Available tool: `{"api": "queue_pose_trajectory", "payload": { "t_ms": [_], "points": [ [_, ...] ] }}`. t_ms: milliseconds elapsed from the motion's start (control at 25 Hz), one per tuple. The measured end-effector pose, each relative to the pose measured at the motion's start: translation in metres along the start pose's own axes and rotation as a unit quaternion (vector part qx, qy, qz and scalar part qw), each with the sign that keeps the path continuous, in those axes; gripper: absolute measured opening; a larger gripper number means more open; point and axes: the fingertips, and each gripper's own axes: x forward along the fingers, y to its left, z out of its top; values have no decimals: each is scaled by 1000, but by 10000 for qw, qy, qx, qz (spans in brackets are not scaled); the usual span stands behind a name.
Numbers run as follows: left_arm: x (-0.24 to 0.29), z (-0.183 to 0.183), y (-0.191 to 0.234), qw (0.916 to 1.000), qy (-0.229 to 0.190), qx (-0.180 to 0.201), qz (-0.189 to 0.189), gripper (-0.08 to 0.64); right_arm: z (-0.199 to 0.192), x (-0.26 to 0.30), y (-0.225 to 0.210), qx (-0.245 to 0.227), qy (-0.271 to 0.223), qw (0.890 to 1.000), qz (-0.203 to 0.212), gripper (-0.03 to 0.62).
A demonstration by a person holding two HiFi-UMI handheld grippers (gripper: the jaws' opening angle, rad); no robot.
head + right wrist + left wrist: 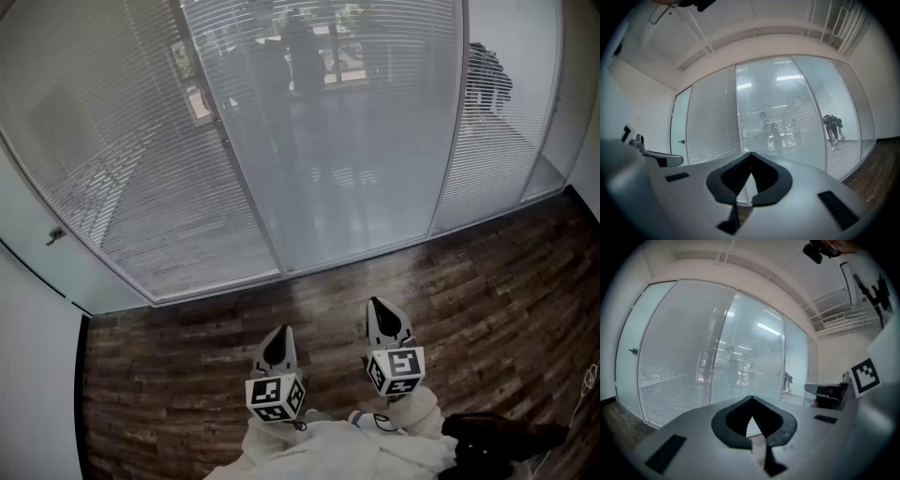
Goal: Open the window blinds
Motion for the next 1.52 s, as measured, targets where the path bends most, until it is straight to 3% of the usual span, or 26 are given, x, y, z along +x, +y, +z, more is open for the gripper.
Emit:
{"api": "queue_pose_trajectory", "payload": {
  "t_ms": [120,240,560,760,1160,1520],
  "points": [
    [3,-6,1,9998,30,36,206,0,-11,-5,-28,37,89,9998,-202,11],
    [13,-8,-2,9998,87,67,177,0,-22,-1,-53,245,235,9985,-436,11],
    [64,-7,11,9998,108,-133,-34,0,-34,49,-58,148,366,9984,-400,11],
    [124,0,47,9997,103,-195,-42,0,-36,120,-58,80,367,9986,-374,11],
    [267,56,135,9999,-128,-32,-70,0,4,303,-38,-87,-74,9999,-43,11],
    [365,68,173,9994,99,0,-339,1,-8,390,-60,16,212,9988,-434,11]
  ]
}}
